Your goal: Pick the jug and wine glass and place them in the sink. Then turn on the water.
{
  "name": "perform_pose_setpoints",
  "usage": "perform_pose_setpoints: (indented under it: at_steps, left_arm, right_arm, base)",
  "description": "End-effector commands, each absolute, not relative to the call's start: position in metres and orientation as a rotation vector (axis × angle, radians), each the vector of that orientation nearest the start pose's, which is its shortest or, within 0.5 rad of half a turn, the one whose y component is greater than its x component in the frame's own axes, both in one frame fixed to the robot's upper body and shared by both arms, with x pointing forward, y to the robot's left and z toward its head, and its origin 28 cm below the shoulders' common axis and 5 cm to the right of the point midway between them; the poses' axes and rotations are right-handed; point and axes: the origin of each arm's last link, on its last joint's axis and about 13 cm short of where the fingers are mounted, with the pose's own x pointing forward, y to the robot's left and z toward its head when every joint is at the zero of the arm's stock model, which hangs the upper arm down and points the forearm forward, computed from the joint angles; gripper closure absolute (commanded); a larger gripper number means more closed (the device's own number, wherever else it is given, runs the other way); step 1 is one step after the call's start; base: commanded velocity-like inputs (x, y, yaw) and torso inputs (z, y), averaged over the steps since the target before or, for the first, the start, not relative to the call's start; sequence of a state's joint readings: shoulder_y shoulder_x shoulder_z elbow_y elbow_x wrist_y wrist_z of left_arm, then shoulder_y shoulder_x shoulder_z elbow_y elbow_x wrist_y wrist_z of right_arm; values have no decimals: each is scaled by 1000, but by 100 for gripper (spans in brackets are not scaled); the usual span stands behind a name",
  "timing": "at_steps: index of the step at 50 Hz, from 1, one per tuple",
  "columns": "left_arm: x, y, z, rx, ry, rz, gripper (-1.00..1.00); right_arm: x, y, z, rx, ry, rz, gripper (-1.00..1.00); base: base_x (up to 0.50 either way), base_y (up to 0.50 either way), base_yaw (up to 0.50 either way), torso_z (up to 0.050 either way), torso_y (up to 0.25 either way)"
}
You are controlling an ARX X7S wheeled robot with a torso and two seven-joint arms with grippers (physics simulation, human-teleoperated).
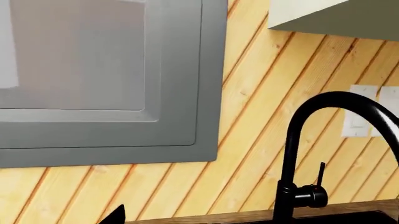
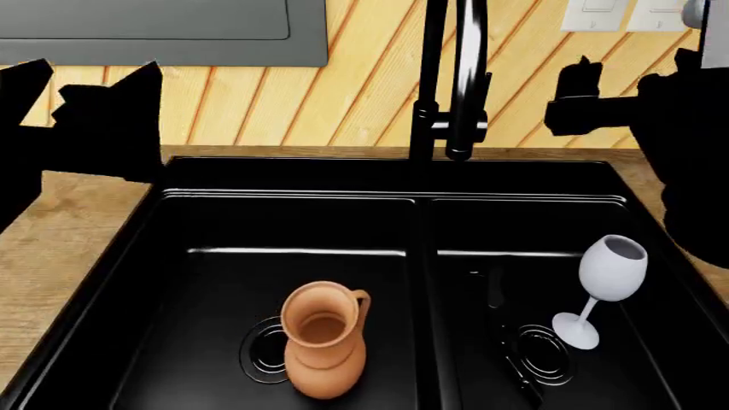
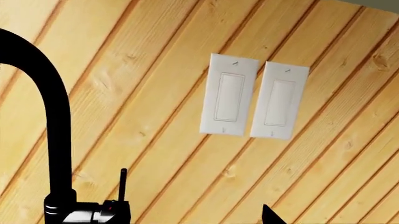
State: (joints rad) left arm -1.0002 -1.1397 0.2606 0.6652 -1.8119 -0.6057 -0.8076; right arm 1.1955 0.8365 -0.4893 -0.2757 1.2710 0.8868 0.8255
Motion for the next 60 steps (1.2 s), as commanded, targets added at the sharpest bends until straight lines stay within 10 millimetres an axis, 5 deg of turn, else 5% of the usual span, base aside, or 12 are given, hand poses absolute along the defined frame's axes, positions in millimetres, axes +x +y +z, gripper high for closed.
perform_pose_setpoints:
  at_steps: [1,27,60]
  left_arm:
    - [171,269,335,-82,-260,-203,-100]
    - [170,267,341,-68,-279,-199,-100]
    - [168,270,339,-65,-279,-191,-100]
  right_arm:
    - [316,-162,300,-156,-17,-163,-100]
    - [374,-149,290,-120,32,-118,-100]
    - [402,-132,291,-82,37,-77,-100]
  base:
    - [0,0,0,0,0]
    - [0,0,0,0,0]
    - [0,0,0,0,0]
